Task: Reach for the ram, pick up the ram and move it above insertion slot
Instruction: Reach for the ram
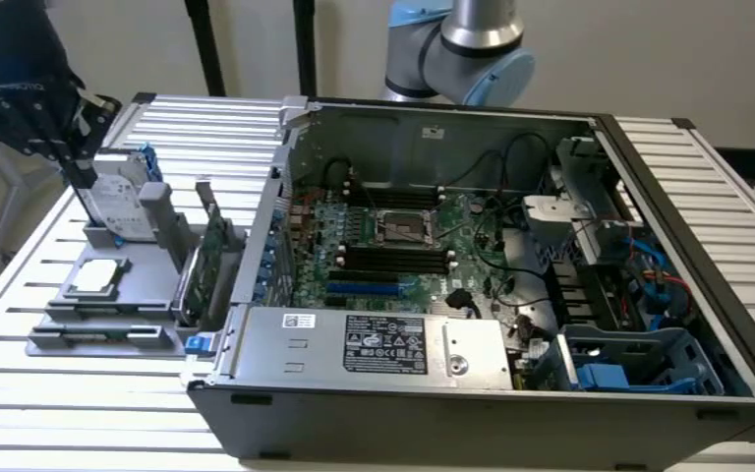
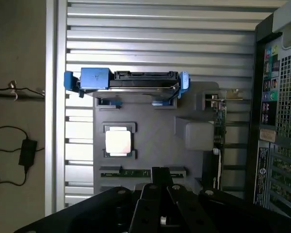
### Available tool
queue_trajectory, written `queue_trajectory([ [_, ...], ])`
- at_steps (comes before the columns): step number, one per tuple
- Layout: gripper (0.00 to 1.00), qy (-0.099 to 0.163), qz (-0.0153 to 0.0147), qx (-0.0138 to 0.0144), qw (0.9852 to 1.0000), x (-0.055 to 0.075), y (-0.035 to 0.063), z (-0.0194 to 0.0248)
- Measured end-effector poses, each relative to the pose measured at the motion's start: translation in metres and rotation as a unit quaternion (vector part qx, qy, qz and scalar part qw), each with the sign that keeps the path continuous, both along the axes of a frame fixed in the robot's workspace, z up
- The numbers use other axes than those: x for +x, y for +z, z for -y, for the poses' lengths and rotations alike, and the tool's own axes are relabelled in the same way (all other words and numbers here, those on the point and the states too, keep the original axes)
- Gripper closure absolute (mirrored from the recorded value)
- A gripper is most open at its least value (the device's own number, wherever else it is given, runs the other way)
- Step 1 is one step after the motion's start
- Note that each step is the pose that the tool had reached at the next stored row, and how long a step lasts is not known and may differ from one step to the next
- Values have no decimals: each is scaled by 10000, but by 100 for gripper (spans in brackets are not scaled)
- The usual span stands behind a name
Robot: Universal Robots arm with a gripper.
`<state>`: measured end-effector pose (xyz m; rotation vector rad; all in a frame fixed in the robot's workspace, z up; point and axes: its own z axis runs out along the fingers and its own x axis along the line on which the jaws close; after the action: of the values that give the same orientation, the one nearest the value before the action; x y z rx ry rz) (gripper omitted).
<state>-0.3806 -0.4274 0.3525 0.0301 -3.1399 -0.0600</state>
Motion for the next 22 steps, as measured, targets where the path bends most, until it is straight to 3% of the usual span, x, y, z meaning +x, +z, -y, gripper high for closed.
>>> queue_trajectory([
  [10, 89, 0, 0, -4, 10000, 0, 35, 450],
  [14, 89, 0, 0, -10, 10000, 0, 54, 598],
  [16, 89, 0, 1, -12, 10000, 0, 61, 648],
  [22, 89, 3, 0, -13, 10000, 0, 62, 651],
])
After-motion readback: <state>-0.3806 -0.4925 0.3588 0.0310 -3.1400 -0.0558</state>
